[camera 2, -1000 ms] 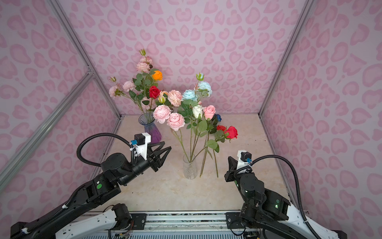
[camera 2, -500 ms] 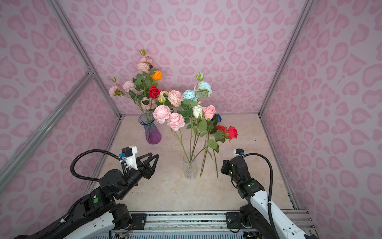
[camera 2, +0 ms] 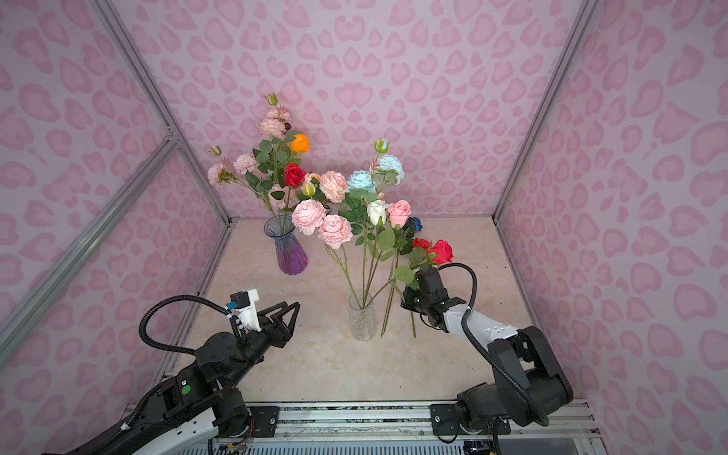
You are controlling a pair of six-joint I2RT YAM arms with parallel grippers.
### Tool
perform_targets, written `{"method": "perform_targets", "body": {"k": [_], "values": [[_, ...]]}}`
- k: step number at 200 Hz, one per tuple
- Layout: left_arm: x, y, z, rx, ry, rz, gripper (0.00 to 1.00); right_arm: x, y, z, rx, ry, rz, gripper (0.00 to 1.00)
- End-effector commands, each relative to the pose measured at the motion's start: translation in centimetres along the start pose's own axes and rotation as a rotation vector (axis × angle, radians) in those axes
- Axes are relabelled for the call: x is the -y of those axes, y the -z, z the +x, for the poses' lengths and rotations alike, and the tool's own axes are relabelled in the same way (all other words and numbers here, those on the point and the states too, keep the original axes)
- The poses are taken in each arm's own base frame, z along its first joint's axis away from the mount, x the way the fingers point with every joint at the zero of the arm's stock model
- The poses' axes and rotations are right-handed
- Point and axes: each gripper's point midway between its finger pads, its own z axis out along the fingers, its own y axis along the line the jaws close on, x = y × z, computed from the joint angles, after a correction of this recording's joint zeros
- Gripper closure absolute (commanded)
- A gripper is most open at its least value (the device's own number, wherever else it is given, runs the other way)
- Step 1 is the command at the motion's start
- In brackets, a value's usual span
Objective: Arrange the flowers into the vase
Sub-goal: 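Grasp the blue rose stem lying on the table with right gripper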
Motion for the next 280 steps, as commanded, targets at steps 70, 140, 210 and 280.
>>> {"method": "perform_targets", "body": {"k": [70,140,210,280], "values": [[-0.6,0.2,0.2,0.003,0.000,-0.019,0.43,-2.7,-4.5,-0.4,-0.035,-0.012,-0.093,0.76],[-0.9,0.3,0.2,0.008,0.002,-0.025,0.42,-1.7,-6.6,0.7,-0.086,-0.036,-0.064,0.78],[-1.0,0.3,0.2,0.009,-0.004,-0.031,0.42,-1.2,-7.1,1.0,-0.101,-0.050,-0.051,0.88],[-0.7,0.3,-0.2,0.012,-0.012,-0.028,0.41,-4.2,-1.4,-1.9,0.045,-0.006,-0.172,1.00]]}}
